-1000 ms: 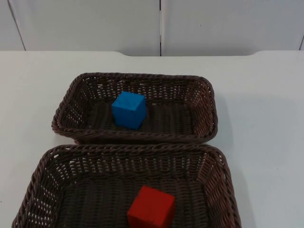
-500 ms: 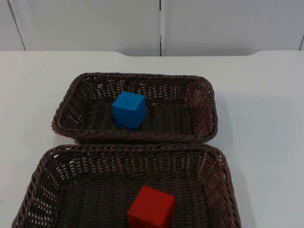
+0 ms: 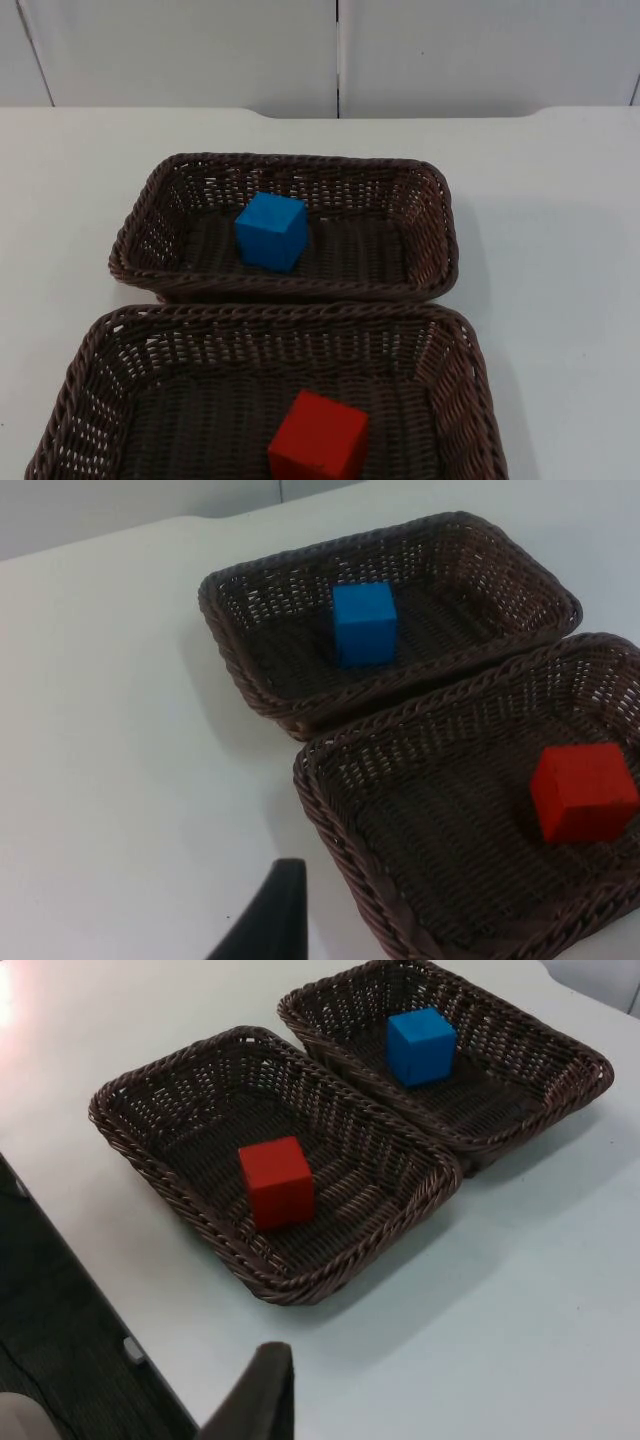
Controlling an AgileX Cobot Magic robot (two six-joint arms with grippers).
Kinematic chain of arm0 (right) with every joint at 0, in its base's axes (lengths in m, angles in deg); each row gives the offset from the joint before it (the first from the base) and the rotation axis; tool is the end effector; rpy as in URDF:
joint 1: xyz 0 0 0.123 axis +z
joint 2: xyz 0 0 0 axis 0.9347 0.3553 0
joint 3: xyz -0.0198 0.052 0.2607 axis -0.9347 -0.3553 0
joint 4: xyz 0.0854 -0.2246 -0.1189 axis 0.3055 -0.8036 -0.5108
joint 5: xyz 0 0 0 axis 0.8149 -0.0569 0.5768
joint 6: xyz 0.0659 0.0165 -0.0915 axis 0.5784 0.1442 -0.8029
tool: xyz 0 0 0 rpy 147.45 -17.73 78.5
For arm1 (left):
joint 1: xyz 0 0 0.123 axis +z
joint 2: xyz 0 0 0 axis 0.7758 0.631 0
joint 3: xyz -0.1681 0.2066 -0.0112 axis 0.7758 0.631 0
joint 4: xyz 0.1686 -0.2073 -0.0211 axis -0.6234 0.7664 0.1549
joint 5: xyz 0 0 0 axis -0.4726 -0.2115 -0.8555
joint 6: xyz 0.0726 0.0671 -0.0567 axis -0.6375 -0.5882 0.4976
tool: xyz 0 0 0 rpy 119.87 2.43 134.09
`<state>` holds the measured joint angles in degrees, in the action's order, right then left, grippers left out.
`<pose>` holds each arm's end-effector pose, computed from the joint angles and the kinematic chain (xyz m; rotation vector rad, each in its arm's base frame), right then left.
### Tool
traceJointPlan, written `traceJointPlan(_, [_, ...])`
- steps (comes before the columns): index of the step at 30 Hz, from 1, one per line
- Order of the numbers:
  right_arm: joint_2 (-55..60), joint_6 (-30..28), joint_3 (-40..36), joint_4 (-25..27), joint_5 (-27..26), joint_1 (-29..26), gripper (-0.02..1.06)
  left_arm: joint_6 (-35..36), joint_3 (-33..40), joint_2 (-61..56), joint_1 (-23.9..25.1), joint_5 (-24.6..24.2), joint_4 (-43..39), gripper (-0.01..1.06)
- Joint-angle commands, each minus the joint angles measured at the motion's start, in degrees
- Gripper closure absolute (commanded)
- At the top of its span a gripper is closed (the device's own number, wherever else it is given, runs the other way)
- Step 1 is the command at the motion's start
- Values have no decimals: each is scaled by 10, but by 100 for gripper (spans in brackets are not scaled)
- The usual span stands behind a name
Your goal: Pick up one cube with the left hand and place it into the upper basket. Pick up one cube with the right hand and place it into the lower basket.
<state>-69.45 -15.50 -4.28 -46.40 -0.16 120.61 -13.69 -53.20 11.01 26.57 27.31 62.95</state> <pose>0.0347 0.0315 0.2785 -0.8876 1.8798 0.4742 0.0425 -0.0249 0.2731 0.4635 2.0212 -0.3084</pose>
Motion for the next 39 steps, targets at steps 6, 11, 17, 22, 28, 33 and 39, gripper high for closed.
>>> traceJointPlan(6, [-2, 0, -1, -1, 0, 4, -1, -1, 2, -3, -3, -2, 7, 0])
traceJointPlan(11, [-2, 0, -1, -1, 0, 4, -1, -1, 2, -3, -3, -2, 7, 0])
traceJointPlan(17, [-2, 0, -1, -1, 0, -6, -1, -1, 2, -3, -3, -2, 7, 0])
traceJointPlan(22, [-2, 0, -1, -1, 0, -42, -1, -1, 2, -3, -3, -2, 7, 0])
traceJointPlan(28, [-2, 0, -1, -1, 0, -96, -1, -1, 2, -3, -3, -2, 7, 0])
traceJointPlan(33, [-2, 0, -1, -1, 0, -157, -1, -1, 2, -3, -3, -2, 7, 0])
traceJointPlan(39, [-2, 0, -1, -1, 0, -239, -1, -1, 2, -3, -3, -2, 7, 0])
